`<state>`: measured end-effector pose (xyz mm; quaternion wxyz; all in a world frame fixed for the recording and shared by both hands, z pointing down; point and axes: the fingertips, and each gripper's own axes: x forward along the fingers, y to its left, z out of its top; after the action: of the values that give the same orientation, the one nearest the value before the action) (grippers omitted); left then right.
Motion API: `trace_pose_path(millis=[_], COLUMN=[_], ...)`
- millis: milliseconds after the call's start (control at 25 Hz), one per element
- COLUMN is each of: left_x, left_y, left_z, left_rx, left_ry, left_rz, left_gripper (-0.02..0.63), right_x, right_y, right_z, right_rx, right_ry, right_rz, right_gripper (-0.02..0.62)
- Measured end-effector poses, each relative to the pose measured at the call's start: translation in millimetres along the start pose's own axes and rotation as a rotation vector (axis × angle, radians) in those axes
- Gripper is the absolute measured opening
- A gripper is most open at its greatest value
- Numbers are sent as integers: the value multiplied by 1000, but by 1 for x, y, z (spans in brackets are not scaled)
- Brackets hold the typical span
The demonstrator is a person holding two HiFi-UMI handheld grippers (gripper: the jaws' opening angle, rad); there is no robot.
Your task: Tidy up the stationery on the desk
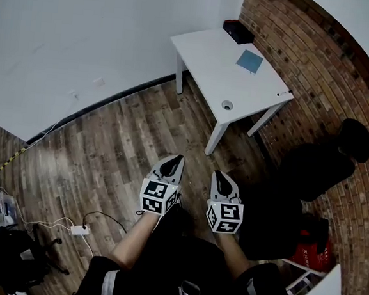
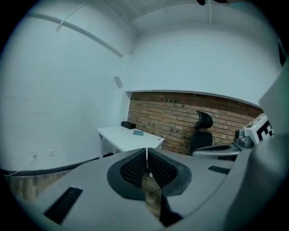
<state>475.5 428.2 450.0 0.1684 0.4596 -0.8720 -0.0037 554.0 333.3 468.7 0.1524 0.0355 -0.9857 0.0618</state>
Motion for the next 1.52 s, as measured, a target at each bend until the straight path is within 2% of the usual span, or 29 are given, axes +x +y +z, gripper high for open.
trace_pose_path(millis=[520,1040,1280,1520], left_x=[80,132,173,248], left_y=[98,137,152,180], left_z=[40,46,50,76], left_rx=[5,8,20,42], left_ry=[14,43,59,56], left_rz=[-48,-73,-72,-70], left_gripper=[23,23,23,23], right_x=[125,180,218,292], right_y=[-1,-23,-46,-90], right_z=[45,47,52,77], right_rx=[4,46,68,80], right_ry=[1,22,12,-10], right_rz=[-51,-93,-98,-93], right_gripper=[25,25,25,25])
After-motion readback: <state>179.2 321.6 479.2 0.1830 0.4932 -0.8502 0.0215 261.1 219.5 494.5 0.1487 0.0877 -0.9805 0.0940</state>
